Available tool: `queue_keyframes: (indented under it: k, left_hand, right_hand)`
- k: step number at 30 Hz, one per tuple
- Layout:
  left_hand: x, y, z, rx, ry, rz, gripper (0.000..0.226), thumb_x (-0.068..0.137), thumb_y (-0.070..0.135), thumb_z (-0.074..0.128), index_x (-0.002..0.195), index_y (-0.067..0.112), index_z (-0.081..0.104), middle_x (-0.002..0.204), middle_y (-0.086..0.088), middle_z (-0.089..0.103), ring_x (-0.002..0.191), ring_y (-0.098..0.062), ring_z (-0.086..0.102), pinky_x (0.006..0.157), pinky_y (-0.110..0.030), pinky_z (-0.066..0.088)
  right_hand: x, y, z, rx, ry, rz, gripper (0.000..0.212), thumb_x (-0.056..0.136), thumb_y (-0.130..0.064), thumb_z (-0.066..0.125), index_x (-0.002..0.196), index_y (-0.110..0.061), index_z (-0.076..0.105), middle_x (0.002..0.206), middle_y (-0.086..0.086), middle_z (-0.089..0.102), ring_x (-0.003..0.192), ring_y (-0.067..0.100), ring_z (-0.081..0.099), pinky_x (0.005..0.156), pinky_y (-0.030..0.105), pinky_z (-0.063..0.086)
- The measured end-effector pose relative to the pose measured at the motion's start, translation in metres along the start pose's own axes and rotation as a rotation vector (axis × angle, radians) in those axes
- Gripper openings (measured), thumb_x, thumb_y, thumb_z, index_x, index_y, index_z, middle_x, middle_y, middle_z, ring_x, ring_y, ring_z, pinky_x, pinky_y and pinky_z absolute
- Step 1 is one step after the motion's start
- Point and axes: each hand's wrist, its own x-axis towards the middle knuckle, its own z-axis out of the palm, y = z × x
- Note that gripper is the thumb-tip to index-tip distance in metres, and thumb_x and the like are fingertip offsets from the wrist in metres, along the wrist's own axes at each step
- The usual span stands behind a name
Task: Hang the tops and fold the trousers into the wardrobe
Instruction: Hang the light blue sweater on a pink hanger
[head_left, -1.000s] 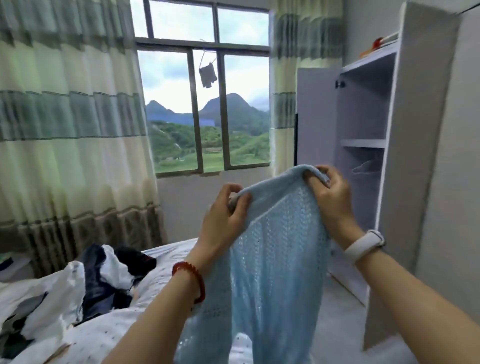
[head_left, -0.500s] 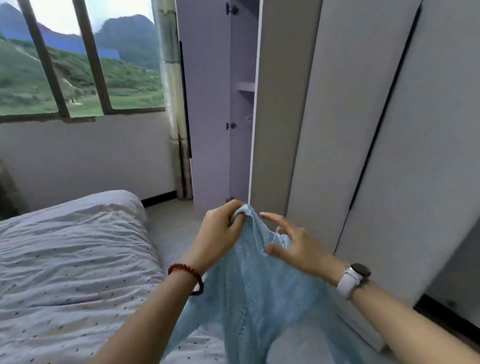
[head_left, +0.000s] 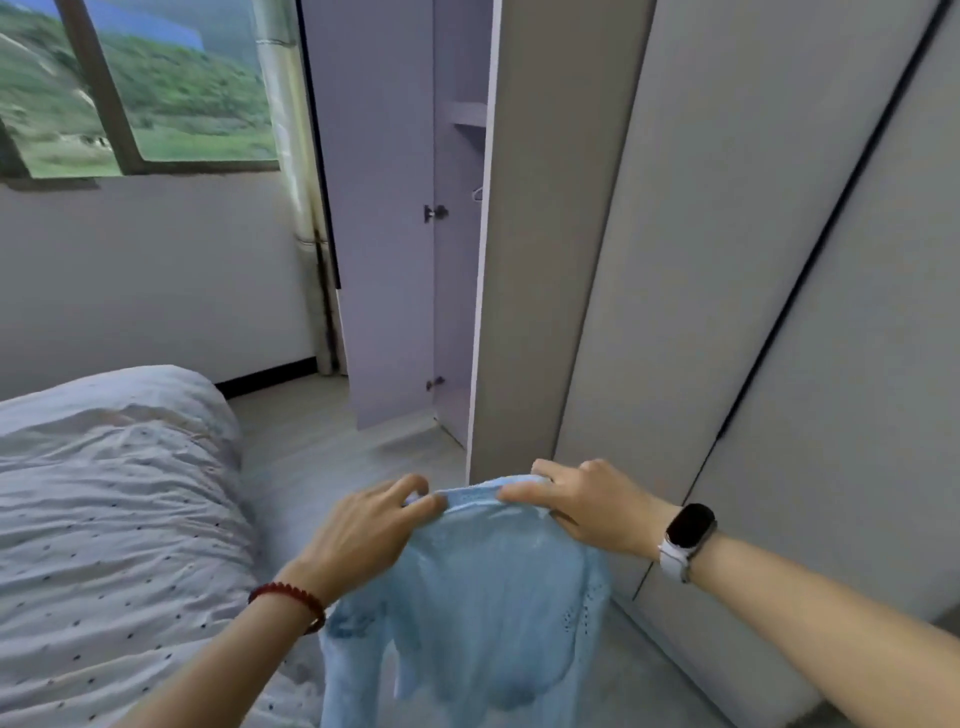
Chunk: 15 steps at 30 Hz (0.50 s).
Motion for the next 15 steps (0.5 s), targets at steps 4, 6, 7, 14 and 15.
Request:
queue_keyframes:
  k: [4, 6, 7, 14, 15]
  left_hand:
    - [0.006, -0.064, 0.041, -0.146, -0.059, -0.231, 0.049, 0.055, 0.01, 0.084, 0.091, 0.025, 0.055, 0.07, 0.008, 0.062, 0.051, -0.011, 0.058, 0.042, -0.017, 0.04]
    - [0.006, -0.088, 0.056, -0.245, -0.11, -0.385, 0.018, 0.072, 0.017, 0.068, 0.089, 0.018, 0.062, 0.075, 0.004, 0.062, 0.061, -0.017, 0.06, 0.051, -0.024, 0.046]
    - [0.005, -0.099, 0.062, -0.299, -0.127, -0.483, 0.015, 0.078, 0.025, 0.055, 0.086, 0.015, 0.062, 0.076, 0.002, 0.06, 0.066, -0.019, 0.059, 0.057, -0.027, 0.046]
    - [-0.015, -0.172, 0.093, -0.7, -0.049, -1.088, 0.031, 0.073, 0.029, 0.046, 0.071, 0.0, 0.056, 0.062, -0.001, 0.05, 0.061, -0.007, 0.045, 0.059, -0.028, 0.034]
    - [-0.013, -0.184, 0.098, -0.686, -0.023, -1.14, 0.021, 0.079, 0.021, 0.049, 0.071, 0.003, 0.055, 0.066, -0.004, 0.052, 0.066, -0.015, 0.048, 0.061, -0.03, 0.034]
  right_hand:
    - [0.069, 0.034, 0.038, 0.061, -0.099, 0.076, 0.036, 0.089, -0.017, 0.031, 0.118, -0.021, 0.051, 0.09, 0.004, 0.062, 0.064, 0.032, 0.062, 0.057, 0.033, 0.046]
    - [0.102, 0.038, 0.055, 0.071, 0.001, 0.095, 0.026, 0.085, -0.014, 0.035, 0.106, -0.021, 0.05, 0.077, 0.004, 0.062, 0.049, 0.03, 0.058, 0.044, 0.03, 0.043]
    - [0.116, 0.039, 0.063, 0.132, 0.061, 0.144, 0.023, 0.083, -0.015, 0.035, 0.101, -0.02, 0.049, 0.072, 0.004, 0.062, 0.044, 0.03, 0.055, 0.039, 0.029, 0.041]
    - [0.234, 0.073, 0.097, 0.597, 0.169, 0.546, 0.018, 0.093, -0.003, 0.036, 0.102, -0.007, 0.051, 0.09, 0.011, 0.061, 0.083, 0.034, 0.055, 0.063, 0.034, 0.035]
    - [0.248, 0.077, 0.103, 0.607, 0.138, 0.547, 0.018, 0.094, -0.004, 0.035, 0.102, -0.008, 0.051, 0.091, 0.011, 0.061, 0.084, 0.033, 0.055, 0.063, 0.033, 0.033]
